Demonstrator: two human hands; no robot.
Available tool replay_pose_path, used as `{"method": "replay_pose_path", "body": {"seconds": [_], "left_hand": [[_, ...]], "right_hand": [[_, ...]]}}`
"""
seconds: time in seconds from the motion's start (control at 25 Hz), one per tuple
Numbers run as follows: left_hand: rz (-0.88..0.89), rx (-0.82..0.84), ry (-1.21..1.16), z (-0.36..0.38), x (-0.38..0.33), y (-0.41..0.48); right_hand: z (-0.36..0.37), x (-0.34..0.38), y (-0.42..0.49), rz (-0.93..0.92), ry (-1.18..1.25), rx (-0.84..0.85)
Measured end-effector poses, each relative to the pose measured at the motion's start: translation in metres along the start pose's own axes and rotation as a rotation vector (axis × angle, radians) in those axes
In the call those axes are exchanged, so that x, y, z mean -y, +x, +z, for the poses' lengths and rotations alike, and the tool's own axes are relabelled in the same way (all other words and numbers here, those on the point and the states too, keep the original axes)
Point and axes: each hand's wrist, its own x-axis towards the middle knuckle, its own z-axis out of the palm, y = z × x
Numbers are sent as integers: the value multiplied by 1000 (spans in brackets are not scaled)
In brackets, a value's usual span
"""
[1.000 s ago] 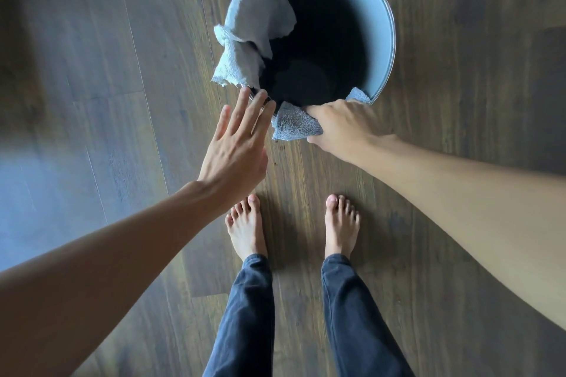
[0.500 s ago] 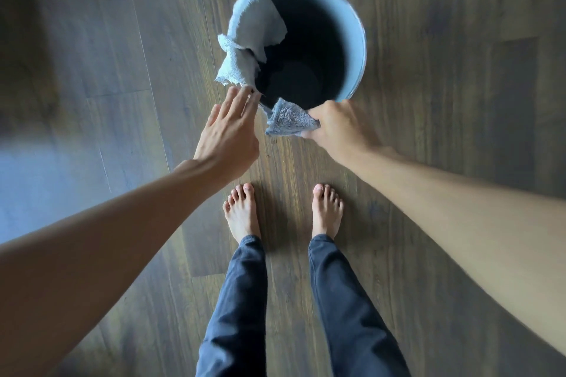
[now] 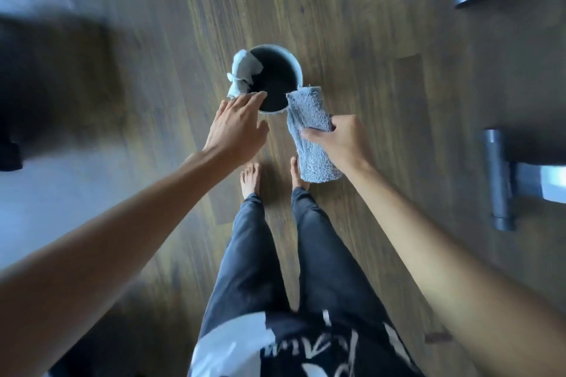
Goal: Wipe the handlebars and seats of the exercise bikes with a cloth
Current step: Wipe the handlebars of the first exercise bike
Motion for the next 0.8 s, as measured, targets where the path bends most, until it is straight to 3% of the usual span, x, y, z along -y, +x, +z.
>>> {"method": "replay_pose_path", "body": {"seconds": [0.2, 0.4, 0.8], "left_hand": [[181, 10, 27, -57, -71, -59], [476, 87, 133, -71, -127, -87], [1142, 296, 346, 3, -322, -161]], "right_hand": [[-63, 15, -99, 24, 189, -167], [-85, -8, -189, 71, 345, -419], [-138, -121, -357, 304, 621, -1086]]}}
